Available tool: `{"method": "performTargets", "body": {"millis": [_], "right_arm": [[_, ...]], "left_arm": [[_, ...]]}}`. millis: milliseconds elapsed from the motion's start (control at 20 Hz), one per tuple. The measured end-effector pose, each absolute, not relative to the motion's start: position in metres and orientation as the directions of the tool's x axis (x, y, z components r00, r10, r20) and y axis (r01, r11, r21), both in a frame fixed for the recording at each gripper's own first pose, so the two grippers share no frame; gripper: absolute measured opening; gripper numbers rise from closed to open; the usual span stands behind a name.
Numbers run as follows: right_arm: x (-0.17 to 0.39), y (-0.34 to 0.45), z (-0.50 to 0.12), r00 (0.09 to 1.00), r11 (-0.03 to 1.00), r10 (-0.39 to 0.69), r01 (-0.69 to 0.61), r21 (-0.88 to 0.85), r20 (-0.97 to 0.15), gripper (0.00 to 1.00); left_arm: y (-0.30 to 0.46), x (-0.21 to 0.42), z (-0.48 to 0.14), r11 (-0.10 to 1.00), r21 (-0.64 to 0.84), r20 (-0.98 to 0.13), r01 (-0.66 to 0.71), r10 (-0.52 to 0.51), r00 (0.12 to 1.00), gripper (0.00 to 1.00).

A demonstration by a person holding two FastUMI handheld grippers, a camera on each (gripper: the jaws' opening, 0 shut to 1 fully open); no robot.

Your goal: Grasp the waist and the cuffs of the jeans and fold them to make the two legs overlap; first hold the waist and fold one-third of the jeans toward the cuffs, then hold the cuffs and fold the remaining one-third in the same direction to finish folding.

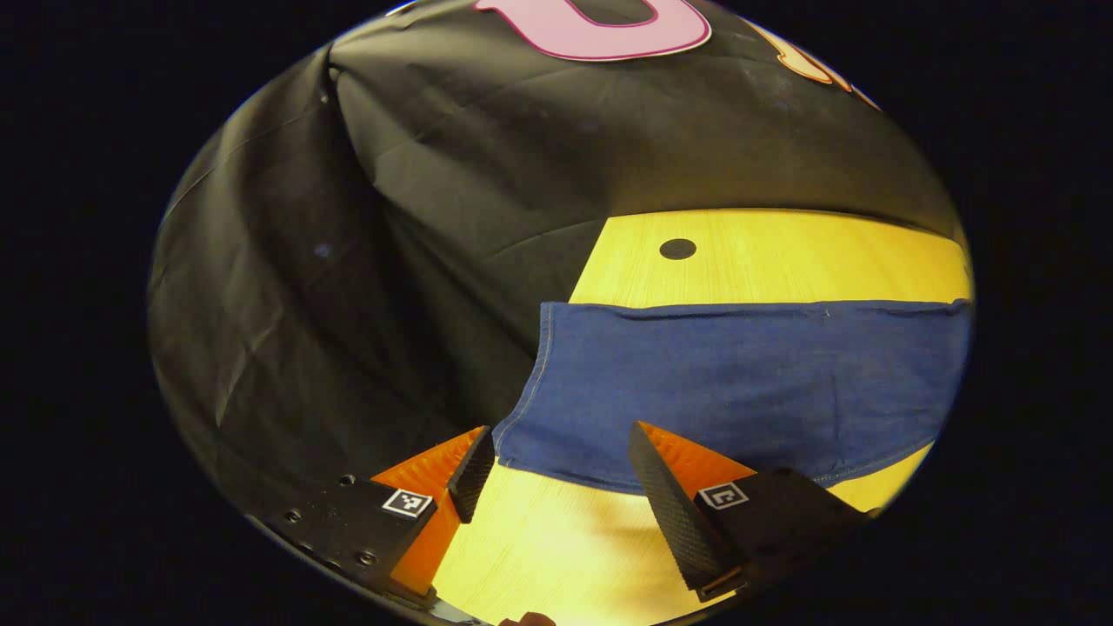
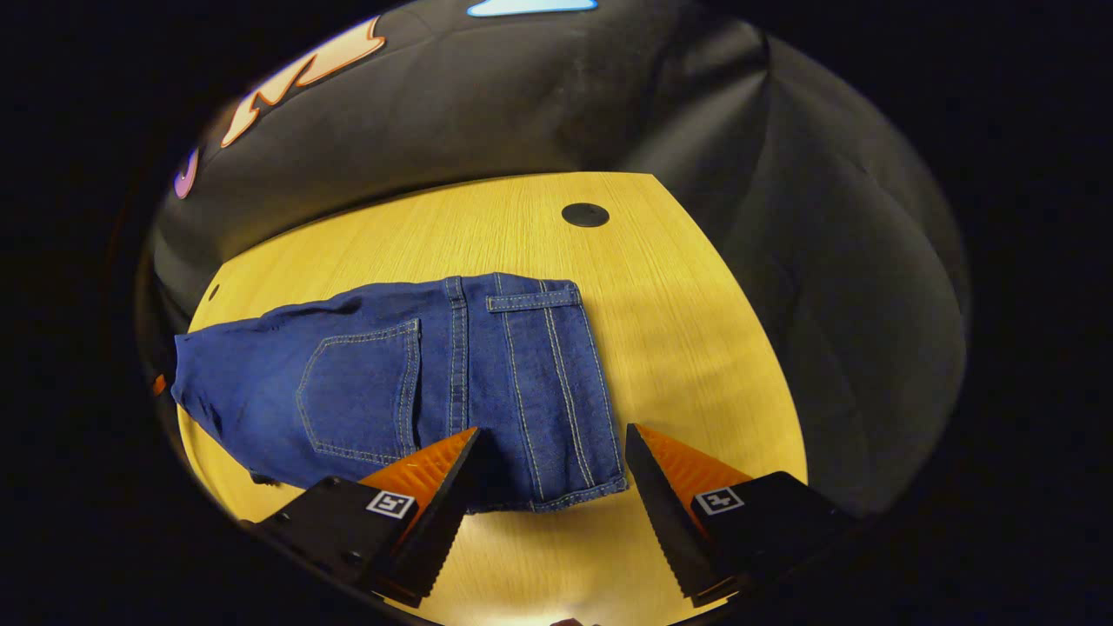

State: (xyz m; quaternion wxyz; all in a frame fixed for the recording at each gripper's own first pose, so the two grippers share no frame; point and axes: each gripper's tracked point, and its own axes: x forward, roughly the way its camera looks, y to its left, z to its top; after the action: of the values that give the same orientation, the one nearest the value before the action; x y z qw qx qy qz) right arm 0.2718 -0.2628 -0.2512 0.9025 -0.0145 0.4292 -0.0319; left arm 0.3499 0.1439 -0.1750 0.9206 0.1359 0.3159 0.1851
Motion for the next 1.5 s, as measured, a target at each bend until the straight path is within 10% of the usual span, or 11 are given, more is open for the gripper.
{"method": "performTargets", "body": {"millis": [450,700,1000,1500], "right_arm": [[0.271,-0.250,-0.260,0.659,0.993,0.052,0.043,0.106,-0.750,0.95],[0.269,-0.240,-0.257,0.670,0.989,0.075,0.045,0.142,-0.739,0.43],[0.275,-0.238,-0.258,0.717,0.986,0.016,0.104,0.129,-0.697,0.16],[0.273,-0.250,-0.243,0.712,0.981,-0.192,0.118,-0.154,-0.675,0.05]], "left_arm": [[0.137,0.354,-0.170,0.925,0.243,-0.553,-0.292,0.379,0.742,0.96],[0.136,0.356,-0.168,0.932,0.231,-0.536,-0.278,0.360,0.763,0.96],[0.136,0.360,-0.166,0.941,0.213,-0.520,-0.262,0.336,0.785,0.96],[0.141,0.357,-0.167,0.951,0.122,-0.536,-0.285,0.305,0.787,0.96]]}}
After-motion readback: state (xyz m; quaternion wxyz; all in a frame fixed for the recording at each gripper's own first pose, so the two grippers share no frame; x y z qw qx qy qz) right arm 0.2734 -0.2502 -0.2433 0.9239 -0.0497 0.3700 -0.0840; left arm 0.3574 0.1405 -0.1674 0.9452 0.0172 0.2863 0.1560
